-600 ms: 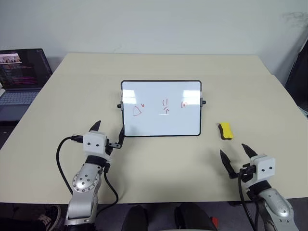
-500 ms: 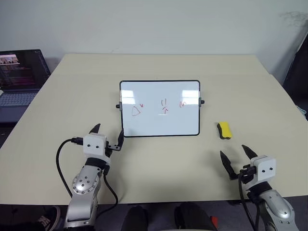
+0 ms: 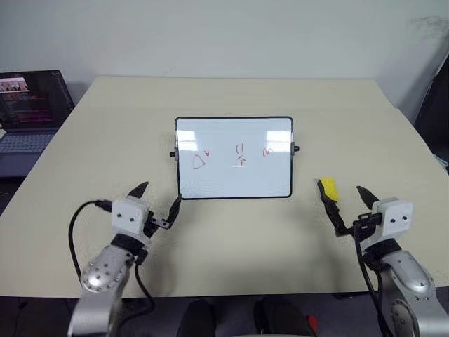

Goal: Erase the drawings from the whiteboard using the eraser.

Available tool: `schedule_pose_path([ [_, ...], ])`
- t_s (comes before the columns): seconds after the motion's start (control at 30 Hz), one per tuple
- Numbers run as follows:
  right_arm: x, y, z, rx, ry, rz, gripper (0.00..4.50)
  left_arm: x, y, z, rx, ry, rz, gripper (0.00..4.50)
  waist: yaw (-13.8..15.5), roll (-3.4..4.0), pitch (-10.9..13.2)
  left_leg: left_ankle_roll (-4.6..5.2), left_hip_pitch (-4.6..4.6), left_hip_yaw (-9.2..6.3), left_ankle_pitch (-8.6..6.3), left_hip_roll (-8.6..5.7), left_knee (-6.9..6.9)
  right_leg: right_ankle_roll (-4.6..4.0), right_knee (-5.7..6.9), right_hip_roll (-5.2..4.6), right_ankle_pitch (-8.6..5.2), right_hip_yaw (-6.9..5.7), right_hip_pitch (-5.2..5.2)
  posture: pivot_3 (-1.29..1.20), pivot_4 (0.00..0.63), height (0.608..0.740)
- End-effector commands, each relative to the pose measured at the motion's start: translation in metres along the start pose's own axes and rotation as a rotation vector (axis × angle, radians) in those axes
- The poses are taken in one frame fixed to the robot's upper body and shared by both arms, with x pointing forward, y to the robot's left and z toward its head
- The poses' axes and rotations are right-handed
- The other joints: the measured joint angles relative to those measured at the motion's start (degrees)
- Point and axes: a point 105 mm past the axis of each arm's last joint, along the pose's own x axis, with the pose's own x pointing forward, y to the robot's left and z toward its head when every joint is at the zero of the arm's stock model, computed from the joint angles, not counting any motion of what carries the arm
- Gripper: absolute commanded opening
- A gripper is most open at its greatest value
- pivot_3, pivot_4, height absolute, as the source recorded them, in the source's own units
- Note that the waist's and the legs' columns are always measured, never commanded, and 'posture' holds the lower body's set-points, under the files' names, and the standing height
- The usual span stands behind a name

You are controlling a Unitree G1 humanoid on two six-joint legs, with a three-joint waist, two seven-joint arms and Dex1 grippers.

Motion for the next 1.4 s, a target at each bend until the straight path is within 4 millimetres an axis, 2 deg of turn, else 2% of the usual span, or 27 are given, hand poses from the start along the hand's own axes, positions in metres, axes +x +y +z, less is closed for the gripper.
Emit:
schedule_pose_path([
  [0.03,0.008,0.004,0.009,0.018,0.039,-0.012,4.48,0.007,-0.011,0.038,0.011,-0.077,-0.230,4.50,0.0,0.00,0.0,0.00,0.00,0.00,0.00,-0.01,0.01,0.01,0.00,0.00,0.01,0.01,-0.01,0.00,0.150,0.740],
  [0.07,0.013,-0.004,0.008,0.005,0.077,-0.046,4.48,0.013,-0.017,0.046,0.038,-0.079,-0.302,4.50,-0.1,0.00,0.0,0.00,0.00,0.00,0.00,-0.02,0.01,0.02,0.00,0.00,0.01,0.04,-0.01,0.00,0.150,0.740],
  [0.13,0.022,-0.004,0.011,0.008,0.125,-0.034,4.48,0.019,-0.029,0.061,0.039,-0.088,-0.468,4.50,-0.1,0.01,0.0,0.00,-0.02,0.02,0.00,-0.05,0.01,0.01,-0.01,0.00,0.01,0.06,-0.03,0.00,0.150,0.740],
  [0.2,0.027,-0.003,0.003,0.004,0.218,-0.015,4.48,0.022,-0.034,0.063,0.062,-0.078,-0.561,4.50,-0.1,0.02,0.0,0.00,-0.23,0.02,0.01,-0.07,0.07,0.06,-0.02,0.00,0.04,0.05,-0.20,0.00,0.150,0.740],
  [0.33,0.042,-0.004,0.003,0.030,0.251,-0.024,4.48,0.022,-0.036,0.064,0.060,-0.059,-0.655,4.50,-0.3,0.04,0.0,0.01,-0.33,0.04,0.00,-0.04,0.00,0.03,-0.07,0.04,0.02,-0.03,-0.26,0.00,0.150,0.740],
  [0.5,0.064,-0.025,0.003,0.023,0.270,-0.057,4.48,0.016,-0.054,0.060,0.091,-0.024,-0.747,4.50,-0.2,0.04,0.0,0.00,-1.18,0.03,0.00,-0.02,0.05,-0.27,0.03,0.09,0.20,0.02,-1.12,0.00,0.150,0.740],
  [0.67,0.075,-0.036,-0.007,0.021,0.300,-0.087,4.48,0.013,-0.057,0.060,0.103,-0.024,-0.758,4.50,-0.1,0.05,0.0,0.01,-1.31,0.06,-0.01,-0.01,0.07,-0.28,-0.02,0.08,0.20,-0.08,-1.17,0.00,0.150,0.740],
  [0.9,0.074,-0.036,-0.012,0.059,0.302,-0.117,4.48,0.013,-0.060,0.072,0.138,-0.060,-0.794,4.50,-0.1,0.05,0.0,0.01,-1.30,0.06,-0.01,-0.01,0.10,-0.29,0.03,0.08,0.21,-0.10,-1.17,0.00,0.150,0.740],
  [1.07,0.070,-0.033,-0.021,0.104,0.322,-0.130,4.48,0.013,-0.064,0.072,0.134,-0.072,-0.816,4.50,-0.1,0.05,0.0,0.00,-1.30,0.07,-0.01,-0.01,0.10,-0.29,0.04,0.08,0.21,-0.08,-1.17,0.00,0.150,0.740],
  [1.27,0.068,-0.040,-0.027,0.112,0.329,-0.162,4.48,0.015,-0.066,0.067,0.127,-0.076,-0.825,4.50,-0.1,0.05,0.0,0.00,-1.29,0.07,0.00,-0.02,0.14,-0.29,0.10,0.08,0.21,-0.07,-1.17,0.00,0.150,0.740],
  [1.37,0.070,-0.041,-0.028,0.112,0.321,-0.168,3.94,0.014,-0.065,0.067,0.119,-0.077,-0.819,4.50,-0.1,0.06,0.0,0.01,-1.26,0.08,0.00,-0.02,0.14,-0.29,0.15,0.08,0.21,-0.07,-1.17,0.00,0.150,0.740],
  [1.4,0.070,-0.041,-0.028,0.113,0.321,-0.169,3.58,0.014,-0.065,0.067,0.120,-0.077,-0.819,4.50,-0.1,0.06,0.0,0.01,-1.25,0.08,0.00,-0.01,0.15,-0.29,0.17,0.08,0.21,-0.07,-1.17,0.00,0.150,0.740],
])
